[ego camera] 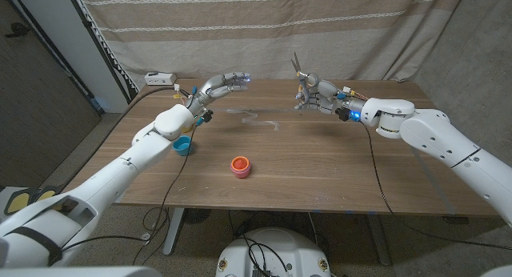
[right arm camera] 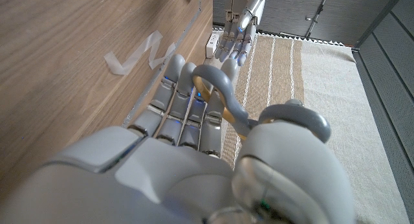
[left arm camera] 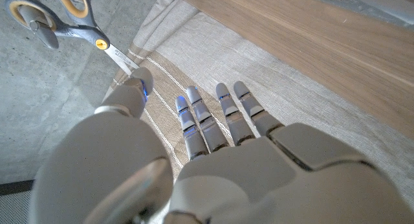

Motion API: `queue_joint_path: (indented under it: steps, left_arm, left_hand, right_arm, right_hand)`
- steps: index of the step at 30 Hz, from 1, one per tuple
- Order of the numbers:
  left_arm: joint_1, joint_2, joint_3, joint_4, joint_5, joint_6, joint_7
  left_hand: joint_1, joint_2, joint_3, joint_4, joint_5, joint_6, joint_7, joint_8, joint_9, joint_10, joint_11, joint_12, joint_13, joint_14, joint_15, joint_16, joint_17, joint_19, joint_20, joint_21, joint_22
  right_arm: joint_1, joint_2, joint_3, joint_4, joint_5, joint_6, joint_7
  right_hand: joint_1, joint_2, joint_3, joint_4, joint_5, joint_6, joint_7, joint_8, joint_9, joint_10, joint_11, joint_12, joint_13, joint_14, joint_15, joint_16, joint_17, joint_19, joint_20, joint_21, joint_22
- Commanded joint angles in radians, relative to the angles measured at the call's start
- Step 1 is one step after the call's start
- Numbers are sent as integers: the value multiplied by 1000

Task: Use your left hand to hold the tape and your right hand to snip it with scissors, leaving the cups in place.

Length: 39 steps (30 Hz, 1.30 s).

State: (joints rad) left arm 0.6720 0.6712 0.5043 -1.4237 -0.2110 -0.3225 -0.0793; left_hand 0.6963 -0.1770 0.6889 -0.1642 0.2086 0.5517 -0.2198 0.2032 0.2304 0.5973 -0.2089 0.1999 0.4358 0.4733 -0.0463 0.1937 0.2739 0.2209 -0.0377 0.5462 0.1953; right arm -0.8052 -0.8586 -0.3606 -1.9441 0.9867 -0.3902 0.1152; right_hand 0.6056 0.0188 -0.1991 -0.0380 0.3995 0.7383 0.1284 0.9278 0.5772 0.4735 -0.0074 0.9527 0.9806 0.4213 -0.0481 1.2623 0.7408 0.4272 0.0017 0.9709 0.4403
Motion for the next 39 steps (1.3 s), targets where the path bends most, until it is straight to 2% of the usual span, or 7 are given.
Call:
queue_joint_path:
  steps: [1,21,29,32,39]
  left_arm:
    - [8,25,11,-46,112,48,75]
    - [11,44,35,-90,236,124,144]
    - [5,59,61,-124,355,179,196]
    - [2,57,62,-119,347,171,185]
    - [-7,72,79,-145,435,208,214]
  left_hand:
    - [-6,0,-1,-1,4,-3,-2,6,3,5,-6,5,1,-3,-164,-1,2,-4,-5,-2,3]
    - [-5,2,-3,-1,7,5,-2,12,4,11,-6,10,0,-19,-164,-1,-1,-7,1,-4,3]
    - [-4,2,-4,-2,8,8,-2,14,4,12,-6,11,0,-28,-163,-2,-2,-9,4,-6,3]
    - [-5,2,-5,-2,8,9,-2,14,4,13,-6,11,0,-30,-163,-2,-2,-10,5,-7,2]
    - [-4,2,-5,-2,9,11,-2,15,4,14,-7,13,0,-34,-163,-2,-3,-11,7,-8,2]
  right_arm:
    - [-6,-5,5,-5,3,3,-1]
    - [-9,-10,8,-6,2,6,2]
    - [-9,-10,8,-6,6,4,2]
    - [-9,-10,6,-6,2,8,6]
    - [-8,-11,6,-7,3,4,4]
  right_hand:
    - [3,7,-5,-7,6,5,6,-7,4,13,-7,509,2,5,-62,7,1,-1,-3,9,-3]
    - [3,10,-8,-11,7,11,8,-13,6,11,-5,518,-5,4,-62,13,-4,-3,-4,19,-16]
    - [3,11,-9,-12,7,13,8,-15,10,10,-4,522,-8,2,-61,17,-3,-5,-4,22,-21]
    - [2,11,-9,-12,7,12,8,-15,12,13,-4,522,-11,2,-62,17,-6,-4,-5,24,-23]
    - [1,14,-9,-13,7,14,7,-19,10,6,-8,528,-6,1,-61,20,-6,-5,-6,28,-28]
